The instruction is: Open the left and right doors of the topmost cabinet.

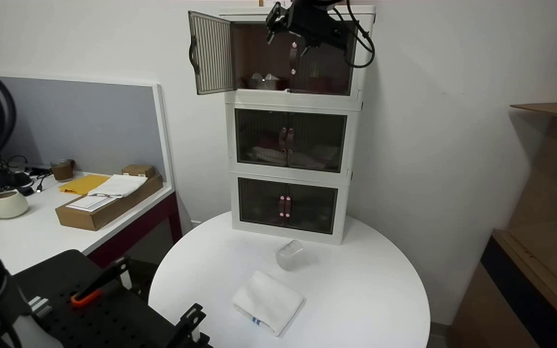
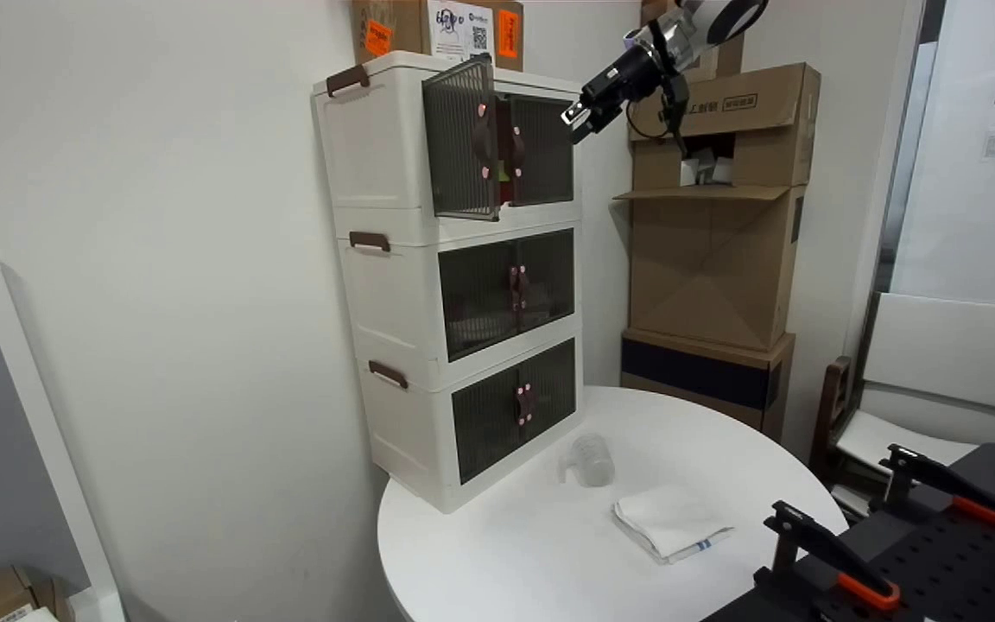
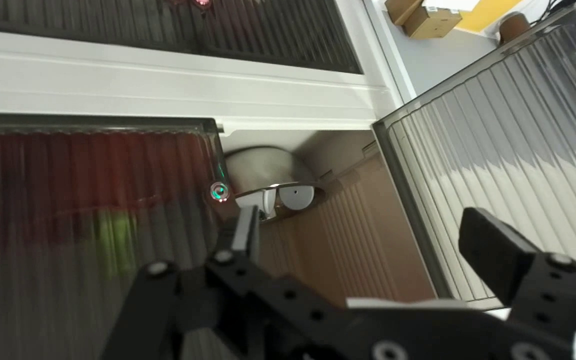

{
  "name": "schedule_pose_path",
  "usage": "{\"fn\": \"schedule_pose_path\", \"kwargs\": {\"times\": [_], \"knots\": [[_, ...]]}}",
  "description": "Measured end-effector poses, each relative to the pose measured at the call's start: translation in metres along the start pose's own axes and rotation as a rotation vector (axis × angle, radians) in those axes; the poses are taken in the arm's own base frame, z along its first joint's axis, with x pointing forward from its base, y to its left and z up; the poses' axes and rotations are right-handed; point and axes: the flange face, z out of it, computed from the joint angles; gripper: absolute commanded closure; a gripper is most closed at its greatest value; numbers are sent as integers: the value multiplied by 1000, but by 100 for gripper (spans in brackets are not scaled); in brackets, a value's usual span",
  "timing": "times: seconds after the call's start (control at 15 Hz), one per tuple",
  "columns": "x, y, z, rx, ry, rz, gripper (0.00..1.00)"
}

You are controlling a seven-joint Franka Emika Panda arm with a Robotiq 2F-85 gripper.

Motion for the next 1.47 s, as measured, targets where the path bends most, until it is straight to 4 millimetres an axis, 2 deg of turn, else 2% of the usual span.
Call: {"fn": "schedule_pose_path", "kwargs": {"times": [0.33, 0.73, 1.2, 1.27, 1.33, 1.47], "knots": [[13, 16, 21, 17, 48, -53, 0], [34, 34, 57, 42, 58, -93, 0], [49, 40, 92, 79, 65, -140, 0], [49, 41, 93, 79, 66, -146, 25], [49, 41, 93, 80, 65, -148, 26], [49, 43, 90, 75, 67, -149, 41]]}}
